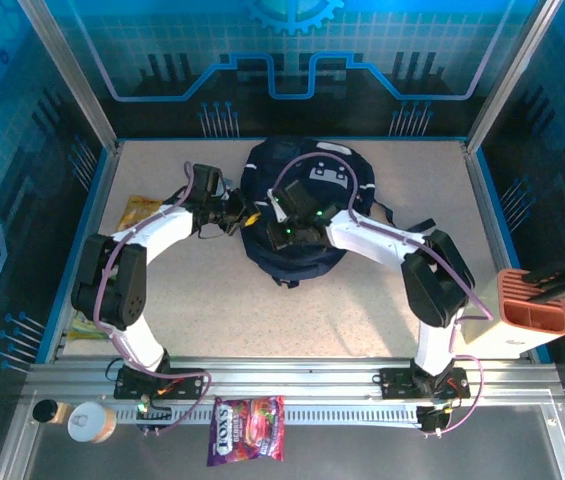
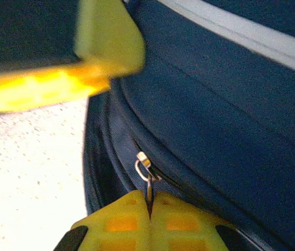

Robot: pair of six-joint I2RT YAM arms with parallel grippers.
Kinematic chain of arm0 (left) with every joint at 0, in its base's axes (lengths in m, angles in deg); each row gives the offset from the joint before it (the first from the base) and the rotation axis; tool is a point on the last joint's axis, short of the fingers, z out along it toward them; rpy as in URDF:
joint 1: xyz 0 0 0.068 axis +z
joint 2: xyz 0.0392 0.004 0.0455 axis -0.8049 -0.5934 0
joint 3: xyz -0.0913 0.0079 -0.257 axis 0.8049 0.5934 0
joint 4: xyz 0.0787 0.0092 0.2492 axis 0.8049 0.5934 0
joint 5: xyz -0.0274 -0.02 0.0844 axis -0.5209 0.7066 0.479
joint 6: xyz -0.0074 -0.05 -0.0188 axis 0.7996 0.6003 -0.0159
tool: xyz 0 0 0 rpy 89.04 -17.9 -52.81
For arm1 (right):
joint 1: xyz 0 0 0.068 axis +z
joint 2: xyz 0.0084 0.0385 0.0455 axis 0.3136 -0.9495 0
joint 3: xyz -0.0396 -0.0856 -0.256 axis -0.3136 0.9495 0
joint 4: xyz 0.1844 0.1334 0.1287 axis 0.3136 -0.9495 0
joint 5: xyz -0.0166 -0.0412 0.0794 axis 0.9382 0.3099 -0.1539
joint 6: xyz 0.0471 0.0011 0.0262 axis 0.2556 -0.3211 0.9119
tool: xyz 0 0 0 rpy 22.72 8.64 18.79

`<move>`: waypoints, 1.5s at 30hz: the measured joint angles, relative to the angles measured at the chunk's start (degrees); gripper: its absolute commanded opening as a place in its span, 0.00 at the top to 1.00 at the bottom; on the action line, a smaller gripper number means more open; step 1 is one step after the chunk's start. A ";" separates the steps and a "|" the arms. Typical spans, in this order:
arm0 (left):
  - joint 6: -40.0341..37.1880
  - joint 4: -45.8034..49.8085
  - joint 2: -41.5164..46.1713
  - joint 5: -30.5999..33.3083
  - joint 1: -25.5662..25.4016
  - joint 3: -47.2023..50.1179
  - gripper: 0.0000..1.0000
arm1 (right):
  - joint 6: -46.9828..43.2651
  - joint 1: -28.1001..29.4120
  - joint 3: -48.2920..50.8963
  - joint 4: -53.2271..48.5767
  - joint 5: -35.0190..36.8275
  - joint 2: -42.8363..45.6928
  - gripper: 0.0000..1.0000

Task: Pack the student bag
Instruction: Zip the student bag at the center of the table.

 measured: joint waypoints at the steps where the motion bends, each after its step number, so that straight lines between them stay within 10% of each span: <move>1: -0.39 0.46 -0.13 0.00 0.00 -0.31 1.00 | 0.28 -0.24 1.49 0.11 0.87 1.36 0.97; 25: -12.17 9.05 -3.45 3.48 0.57 -7.56 1.00 | -10.14 -8.87 16.22 -6.62 10.67 16.17 0.99; 45: -26.34 17.73 -7.08 2.75 0.85 -13.90 1.00 | -8.31 -19.19 7.41 -10.69 11.15 8.72 0.75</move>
